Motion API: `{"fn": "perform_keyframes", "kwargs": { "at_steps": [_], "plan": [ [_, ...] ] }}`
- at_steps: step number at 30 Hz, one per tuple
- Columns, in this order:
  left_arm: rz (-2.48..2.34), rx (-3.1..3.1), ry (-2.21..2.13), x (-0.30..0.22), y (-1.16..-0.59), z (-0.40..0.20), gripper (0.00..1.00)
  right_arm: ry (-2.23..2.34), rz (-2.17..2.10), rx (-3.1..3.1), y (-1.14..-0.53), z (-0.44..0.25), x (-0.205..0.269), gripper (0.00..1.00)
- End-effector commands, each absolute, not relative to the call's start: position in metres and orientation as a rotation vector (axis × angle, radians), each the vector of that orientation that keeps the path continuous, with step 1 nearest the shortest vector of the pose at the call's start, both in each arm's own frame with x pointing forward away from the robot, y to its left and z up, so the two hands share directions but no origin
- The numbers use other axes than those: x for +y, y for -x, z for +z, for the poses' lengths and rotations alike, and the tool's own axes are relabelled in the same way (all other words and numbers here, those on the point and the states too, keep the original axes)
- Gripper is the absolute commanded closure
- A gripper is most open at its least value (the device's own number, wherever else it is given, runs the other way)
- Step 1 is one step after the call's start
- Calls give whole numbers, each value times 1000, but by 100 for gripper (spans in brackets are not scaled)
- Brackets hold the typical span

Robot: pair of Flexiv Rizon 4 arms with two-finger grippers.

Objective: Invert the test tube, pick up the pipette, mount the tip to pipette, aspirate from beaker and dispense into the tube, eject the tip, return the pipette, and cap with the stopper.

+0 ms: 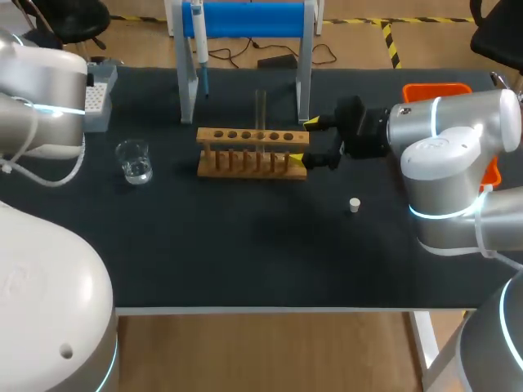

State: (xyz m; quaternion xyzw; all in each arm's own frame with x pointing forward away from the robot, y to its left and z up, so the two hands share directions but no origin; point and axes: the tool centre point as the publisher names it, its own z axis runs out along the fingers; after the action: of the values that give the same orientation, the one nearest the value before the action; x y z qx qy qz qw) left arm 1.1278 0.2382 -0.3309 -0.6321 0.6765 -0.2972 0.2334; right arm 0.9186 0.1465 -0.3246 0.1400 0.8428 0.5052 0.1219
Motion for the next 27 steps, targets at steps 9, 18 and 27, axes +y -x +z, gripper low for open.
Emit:
{"fn": "perform_keyframes", "kwargs": {
  "at_steps": [9, 18, 27],
  "plan": [
    [-780, 1868, 1749, 238, -1139, -340, 37, -408, 1475, 2461, -918, -325, 146, 0],
    [-774, 1866, 1755, 239, -1141, -344, 44, -408, 1475, 2461, -918, -325, 146, 0],
    [-758, 1865, 1762, 239, -1146, -348, 51, -408, 1475, 2461, -918, -325, 146, 0]
  ]
}}
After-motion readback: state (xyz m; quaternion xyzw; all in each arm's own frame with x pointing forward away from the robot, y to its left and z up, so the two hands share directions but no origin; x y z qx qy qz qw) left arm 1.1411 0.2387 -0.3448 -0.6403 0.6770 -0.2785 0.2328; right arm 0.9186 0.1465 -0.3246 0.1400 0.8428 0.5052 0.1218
